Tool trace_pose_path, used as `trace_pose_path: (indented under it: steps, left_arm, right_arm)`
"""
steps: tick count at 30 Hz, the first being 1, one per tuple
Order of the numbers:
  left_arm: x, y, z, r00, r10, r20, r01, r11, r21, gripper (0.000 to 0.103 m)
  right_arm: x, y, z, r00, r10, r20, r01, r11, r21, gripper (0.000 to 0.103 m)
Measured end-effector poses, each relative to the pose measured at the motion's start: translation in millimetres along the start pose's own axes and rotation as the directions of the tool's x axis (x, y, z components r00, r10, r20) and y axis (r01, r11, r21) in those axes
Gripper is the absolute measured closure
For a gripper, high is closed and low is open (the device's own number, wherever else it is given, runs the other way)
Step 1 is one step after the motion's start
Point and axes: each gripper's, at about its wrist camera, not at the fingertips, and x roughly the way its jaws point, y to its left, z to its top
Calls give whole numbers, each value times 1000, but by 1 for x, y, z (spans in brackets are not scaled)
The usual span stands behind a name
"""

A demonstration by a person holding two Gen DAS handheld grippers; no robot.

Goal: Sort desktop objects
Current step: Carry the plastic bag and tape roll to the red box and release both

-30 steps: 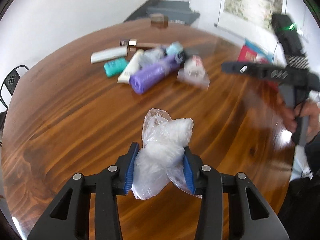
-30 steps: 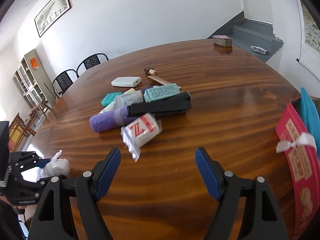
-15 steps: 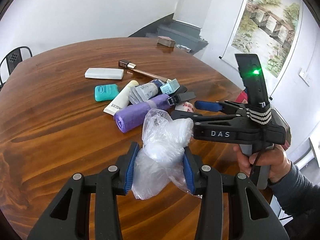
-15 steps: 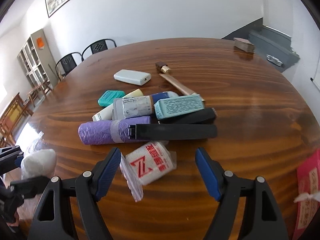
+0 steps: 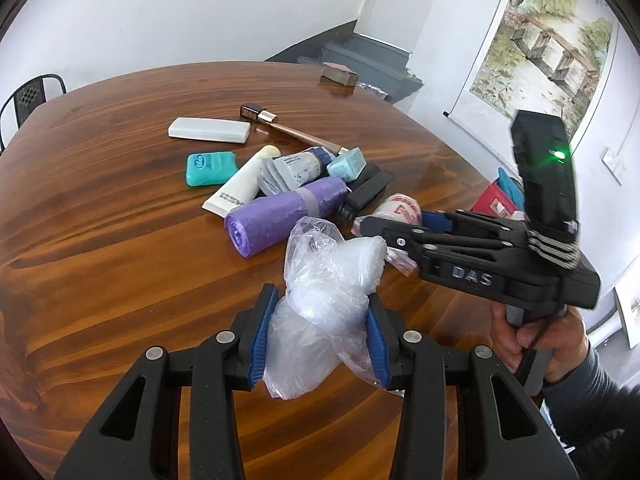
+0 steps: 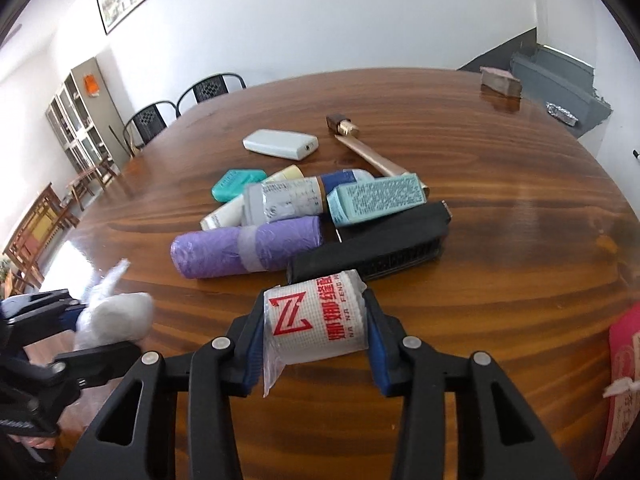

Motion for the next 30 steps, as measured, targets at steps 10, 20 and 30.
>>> trace_pose_path:
  steps: [10, 20, 30]
  left_arm:
    - [5, -32, 6, 999, -44, -1, 44, 998, 54, 59]
    - [12, -100, 18, 996, -84, -11, 84, 980, 183, 59]
    - [26, -190, 34, 984, -175, -26, 174, 933, 316, 58]
  right_arm:
    - [-65, -32, -18, 986, -101, 131, 85, 989, 125, 56]
    - [-144, -87, -46, 922, -279, 267, 203, 939, 278, 56]
    - [-208, -160, -95, 844, -458, 280, 301, 836, 460, 56]
